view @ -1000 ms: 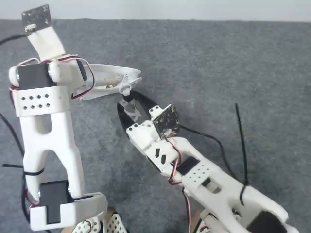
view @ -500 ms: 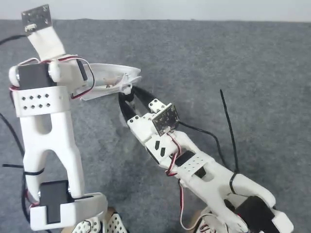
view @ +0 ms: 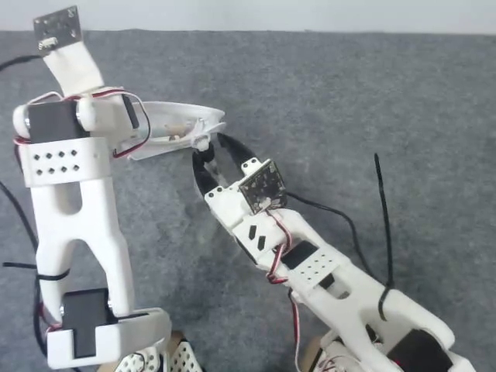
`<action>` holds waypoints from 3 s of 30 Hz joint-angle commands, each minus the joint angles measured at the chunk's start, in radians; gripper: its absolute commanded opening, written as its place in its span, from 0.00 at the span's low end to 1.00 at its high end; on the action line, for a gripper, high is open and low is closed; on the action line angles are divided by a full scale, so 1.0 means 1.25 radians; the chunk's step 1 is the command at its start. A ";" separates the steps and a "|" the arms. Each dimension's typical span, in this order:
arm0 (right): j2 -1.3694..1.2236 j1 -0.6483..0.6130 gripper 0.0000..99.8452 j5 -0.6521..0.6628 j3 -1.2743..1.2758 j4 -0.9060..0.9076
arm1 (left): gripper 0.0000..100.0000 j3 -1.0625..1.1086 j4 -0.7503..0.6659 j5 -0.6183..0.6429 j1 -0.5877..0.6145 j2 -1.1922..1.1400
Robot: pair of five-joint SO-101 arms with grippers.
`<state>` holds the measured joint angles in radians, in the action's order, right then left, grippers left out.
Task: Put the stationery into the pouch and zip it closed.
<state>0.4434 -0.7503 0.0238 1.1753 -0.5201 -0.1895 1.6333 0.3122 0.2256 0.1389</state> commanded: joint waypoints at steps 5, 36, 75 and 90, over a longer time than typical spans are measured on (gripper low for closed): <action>0.048 0.008 0.15 0.010 -0.001 0.003 | 0.01 0.003 -0.025 -0.006 0.002 0.016; 0.366 -0.116 0.01 0.253 0.090 0.449 | 0.17 -0.008 -0.012 -0.018 -0.118 0.021; 0.904 -0.109 0.01 0.218 0.114 0.812 | 0.17 0.444 -0.182 -0.297 -0.383 0.658; 0.895 -0.035 0.01 0.128 0.137 0.612 | 0.17 0.220 0.063 -0.291 -0.377 0.662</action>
<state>1.5359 -0.8239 0.2217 1.3732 0.3237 0.1880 1.6456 -0.0468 -0.2501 0.9429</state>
